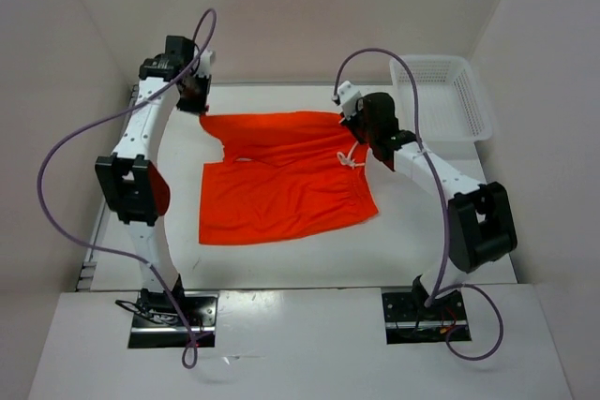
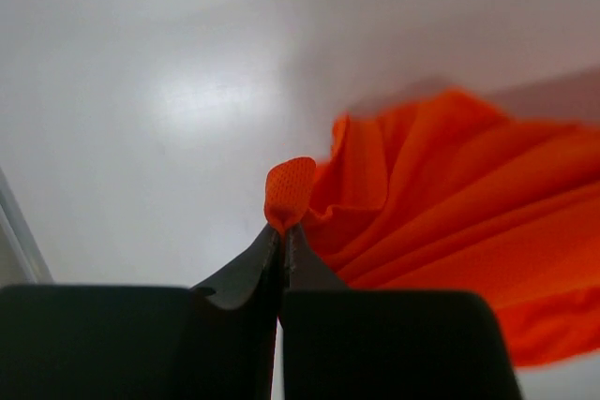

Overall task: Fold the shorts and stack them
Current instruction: Fold the shorts

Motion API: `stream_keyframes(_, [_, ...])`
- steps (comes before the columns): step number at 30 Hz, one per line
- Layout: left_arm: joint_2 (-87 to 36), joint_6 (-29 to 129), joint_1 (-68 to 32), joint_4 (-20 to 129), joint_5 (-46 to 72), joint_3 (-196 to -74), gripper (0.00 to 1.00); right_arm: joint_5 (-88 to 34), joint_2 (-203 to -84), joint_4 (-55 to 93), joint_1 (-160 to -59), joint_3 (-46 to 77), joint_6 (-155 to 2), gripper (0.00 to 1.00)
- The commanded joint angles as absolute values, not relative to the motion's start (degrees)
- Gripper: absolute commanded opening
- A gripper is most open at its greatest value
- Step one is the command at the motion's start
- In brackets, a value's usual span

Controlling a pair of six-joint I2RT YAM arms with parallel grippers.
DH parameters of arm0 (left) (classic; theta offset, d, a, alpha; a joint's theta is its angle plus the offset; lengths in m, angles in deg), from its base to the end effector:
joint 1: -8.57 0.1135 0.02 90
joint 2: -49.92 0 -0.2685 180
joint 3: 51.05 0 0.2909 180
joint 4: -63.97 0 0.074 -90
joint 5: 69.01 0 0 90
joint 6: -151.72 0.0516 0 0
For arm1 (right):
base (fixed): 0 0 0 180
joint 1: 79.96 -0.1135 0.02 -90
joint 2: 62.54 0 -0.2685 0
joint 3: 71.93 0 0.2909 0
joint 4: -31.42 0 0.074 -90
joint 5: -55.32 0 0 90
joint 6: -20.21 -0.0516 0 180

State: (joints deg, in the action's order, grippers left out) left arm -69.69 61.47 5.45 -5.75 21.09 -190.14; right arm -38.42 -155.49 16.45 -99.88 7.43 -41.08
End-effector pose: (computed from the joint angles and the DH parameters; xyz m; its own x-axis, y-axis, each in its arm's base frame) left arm 0.5065 -0.0275 0.3474 -0.7678 0.0375 -0.6396 0.0500 0.9988 -0.0014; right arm 0.4024 0.1422 0.2533 -0.2568 -0.6029 -0.7554 -0.4669 0.7617 -0.4493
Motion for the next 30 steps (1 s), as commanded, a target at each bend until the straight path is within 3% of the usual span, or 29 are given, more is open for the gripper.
stream_keyframes(1, [-60.95, 61.72, 6.11, -6.91, 23.98, -173.47, 0.0, -35.2, -152.02, 13.2, -103.15, 2.2, -35.26, 0.0])
stream_keyframes(10, [-47.48, 61.72, 4.52, -9.89, 21.08, -145.24, 0.0, -33.63, -143.67, 11.62, -108.43, -7.91, -33.15, 0.0])
stream_keyframes(15, [-42.81, 61.72, 4.52, -9.36, 18.54, -134.34, 0.07, -29.32, -134.12, 8.01, -114.92, -16.77, -24.72, 0.03])
stream_keyframes(18, [-42.81, 61.72, 4.52, -9.36, 17.83, -130.98, 0.2, -28.44, -129.43, 5.47, -120.29, -21.0, -22.34, 0.16])
stream_keyframes(19, [-42.81, 61.72, 4.52, -9.36, 17.13, -129.5, 0.27, -26.87, -129.43, 2.33, -121.17, -21.01, -21.64, 0.45])
stream_keyframes(22, [-42.28, 61.72, 4.52, -9.36, 15.81, -128.26, 0.33, -25.1, -128.72, -1.82, -121.88, -19.88, -21.63, 0.64])
stream_keyframes(25, [-41.14, 61.72, 4.52, -9.36, 16.33, -126.94, 0.37, -25.1, -127.41, -5.17, -121.88, -16.46, -24.17, 0.72])
stream_keyframes(30, [-40.61, 61.72, 4.52, -8.84, 16.86, -124.03, 0.4, -24.84, -127.4, -5.18, -121.88, -9.33, -32.77, 0.71])
